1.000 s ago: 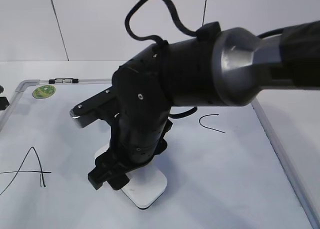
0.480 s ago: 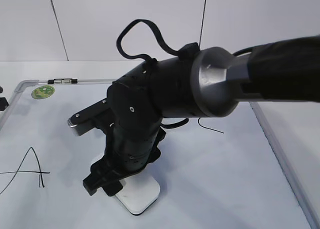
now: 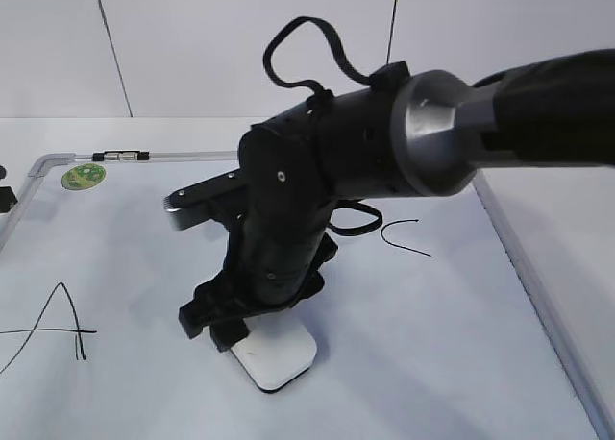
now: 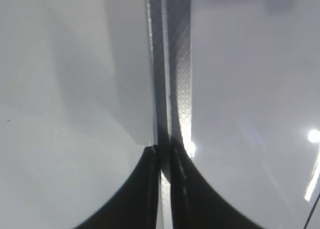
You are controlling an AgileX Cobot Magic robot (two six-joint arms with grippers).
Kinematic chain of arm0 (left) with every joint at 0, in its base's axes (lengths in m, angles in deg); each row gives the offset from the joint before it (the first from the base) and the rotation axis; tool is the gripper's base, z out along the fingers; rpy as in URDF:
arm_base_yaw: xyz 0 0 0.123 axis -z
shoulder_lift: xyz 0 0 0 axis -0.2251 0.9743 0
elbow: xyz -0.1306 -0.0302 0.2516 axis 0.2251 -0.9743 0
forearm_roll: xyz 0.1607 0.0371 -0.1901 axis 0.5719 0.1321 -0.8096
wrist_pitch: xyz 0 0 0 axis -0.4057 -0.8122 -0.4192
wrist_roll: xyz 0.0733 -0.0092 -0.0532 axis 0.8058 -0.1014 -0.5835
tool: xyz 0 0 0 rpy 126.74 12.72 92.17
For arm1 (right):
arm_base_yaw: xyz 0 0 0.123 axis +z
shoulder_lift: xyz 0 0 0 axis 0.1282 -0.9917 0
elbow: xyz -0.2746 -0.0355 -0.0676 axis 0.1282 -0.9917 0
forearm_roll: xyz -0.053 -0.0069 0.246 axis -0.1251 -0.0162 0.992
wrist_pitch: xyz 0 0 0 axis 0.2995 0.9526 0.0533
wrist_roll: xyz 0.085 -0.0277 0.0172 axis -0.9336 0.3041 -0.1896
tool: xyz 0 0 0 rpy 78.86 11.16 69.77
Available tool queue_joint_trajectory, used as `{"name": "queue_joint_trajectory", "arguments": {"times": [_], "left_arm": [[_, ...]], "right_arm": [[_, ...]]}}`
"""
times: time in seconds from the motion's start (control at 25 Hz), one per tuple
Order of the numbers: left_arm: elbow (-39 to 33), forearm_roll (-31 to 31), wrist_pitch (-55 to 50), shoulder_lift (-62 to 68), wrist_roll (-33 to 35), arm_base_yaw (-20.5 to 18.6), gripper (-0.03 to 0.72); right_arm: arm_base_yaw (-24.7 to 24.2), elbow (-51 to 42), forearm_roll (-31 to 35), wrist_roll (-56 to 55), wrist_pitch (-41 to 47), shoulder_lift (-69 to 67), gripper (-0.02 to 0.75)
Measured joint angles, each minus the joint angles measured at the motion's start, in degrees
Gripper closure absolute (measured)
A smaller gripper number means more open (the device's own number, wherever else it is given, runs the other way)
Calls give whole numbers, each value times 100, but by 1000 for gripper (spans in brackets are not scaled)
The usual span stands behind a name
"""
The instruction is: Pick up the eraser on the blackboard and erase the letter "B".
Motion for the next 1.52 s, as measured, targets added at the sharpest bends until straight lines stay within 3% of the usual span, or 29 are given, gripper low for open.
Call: {"name": "queue_joint_trajectory", "arguments": {"times": [0.28,0.52,0.88,1.36,1.52], "left_arm": [[0,0,0,0,0,0,675],[0,0,8,0,0,0,675],[0,0,12,0,0,0,675],[0,56,-40,0,-12,0,675],[0,67,-44,0,-12,0,675]], "right_arm": [[-412,-26,-203,0,113,-12,220],[-737,-557,-401,-155,-281,166,220],[-798,-921,-401,-190,-675,395,220],[-920,-1225,-715,-380,241,1472,220],[-1003,-1225,-1178,-917,282,1828,220]]}}
